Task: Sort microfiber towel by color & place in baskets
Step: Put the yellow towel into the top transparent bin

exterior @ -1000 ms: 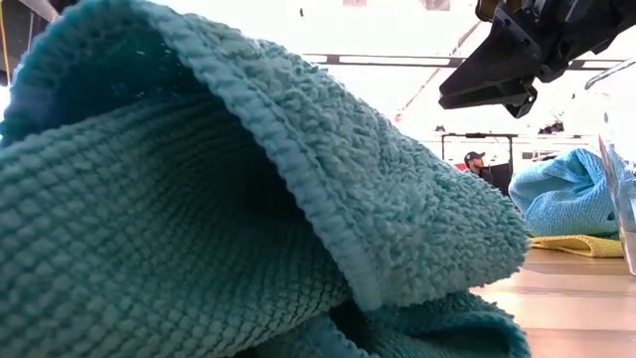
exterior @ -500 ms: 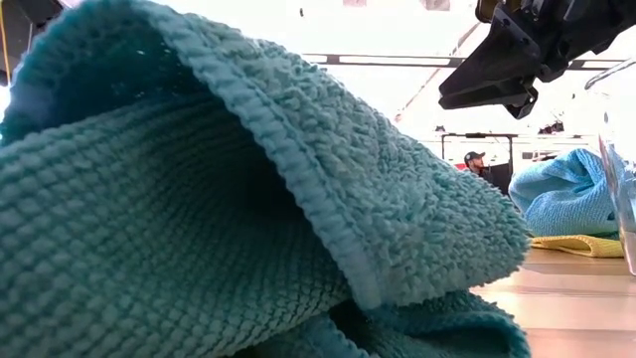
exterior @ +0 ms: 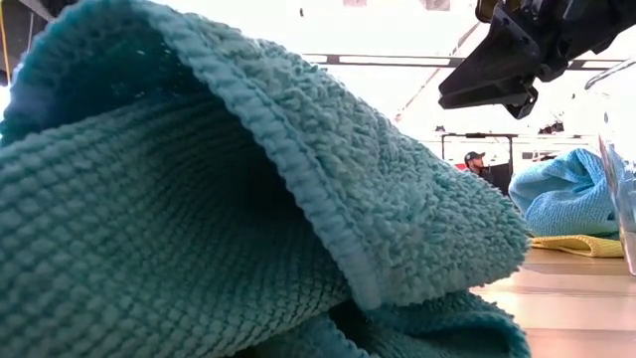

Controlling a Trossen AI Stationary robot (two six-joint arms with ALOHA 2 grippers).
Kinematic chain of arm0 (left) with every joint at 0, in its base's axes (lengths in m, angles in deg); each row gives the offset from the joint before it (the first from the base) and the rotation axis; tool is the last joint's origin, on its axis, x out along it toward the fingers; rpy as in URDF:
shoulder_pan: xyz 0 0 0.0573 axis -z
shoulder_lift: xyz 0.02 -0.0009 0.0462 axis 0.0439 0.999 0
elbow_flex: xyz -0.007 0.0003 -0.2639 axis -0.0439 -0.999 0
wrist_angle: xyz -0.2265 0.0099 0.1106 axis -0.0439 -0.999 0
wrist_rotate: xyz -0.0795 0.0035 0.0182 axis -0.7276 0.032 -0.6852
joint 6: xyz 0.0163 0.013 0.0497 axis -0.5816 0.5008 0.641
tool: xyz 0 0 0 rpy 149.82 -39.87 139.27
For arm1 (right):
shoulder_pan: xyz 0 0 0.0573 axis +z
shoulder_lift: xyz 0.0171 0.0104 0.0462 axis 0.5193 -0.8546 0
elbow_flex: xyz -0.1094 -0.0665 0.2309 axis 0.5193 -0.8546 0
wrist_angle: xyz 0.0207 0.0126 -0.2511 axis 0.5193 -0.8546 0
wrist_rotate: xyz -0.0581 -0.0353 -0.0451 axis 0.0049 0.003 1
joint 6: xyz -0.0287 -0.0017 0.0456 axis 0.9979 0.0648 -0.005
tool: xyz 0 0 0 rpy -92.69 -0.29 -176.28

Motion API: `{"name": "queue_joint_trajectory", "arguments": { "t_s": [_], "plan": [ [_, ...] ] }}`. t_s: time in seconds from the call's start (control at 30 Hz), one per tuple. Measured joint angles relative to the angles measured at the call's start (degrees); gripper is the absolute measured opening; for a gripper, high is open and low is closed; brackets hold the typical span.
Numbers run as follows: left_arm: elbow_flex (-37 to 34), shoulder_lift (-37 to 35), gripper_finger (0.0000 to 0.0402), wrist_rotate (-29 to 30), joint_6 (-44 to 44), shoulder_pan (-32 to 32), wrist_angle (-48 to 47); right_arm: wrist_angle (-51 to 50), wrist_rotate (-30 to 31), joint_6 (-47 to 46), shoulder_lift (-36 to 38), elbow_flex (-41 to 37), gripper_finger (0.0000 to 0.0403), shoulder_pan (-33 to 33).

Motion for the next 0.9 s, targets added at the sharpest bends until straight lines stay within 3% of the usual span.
{"name": "queue_joint_trajectory", "arguments": {
  "t_s": [0.2, 0.4, 0.57, 0.9],
  "plan": [
    [11.4, 0.0, 0.0001, 3.7, 0.5, 10.6, -5.0, 6.1, 2.6, 1.8, 0.0, 0.0, 0.0096, -2.0],
    [21.0, 2.0, 0.0001, 6.6, 1.5, 17.2, -5.1, 18.5, 1.5, 17.5, -0.5, 0.0, 0.0113, -4.3],
    [28.6, 7.6, 0.0000, 6.6, 4.8, 19.4, -5.4, 27.1, -1.8, 28.3, -1.9, 1.2, 0.0151, -6.0],
    [46.6, 23.0, 0.0000, 1.1, 16.4, 19.8, -5.9, 23.5, -3.0, 38.9, -10.9, 12.2, 0.0212, -7.6]
  ]
}}
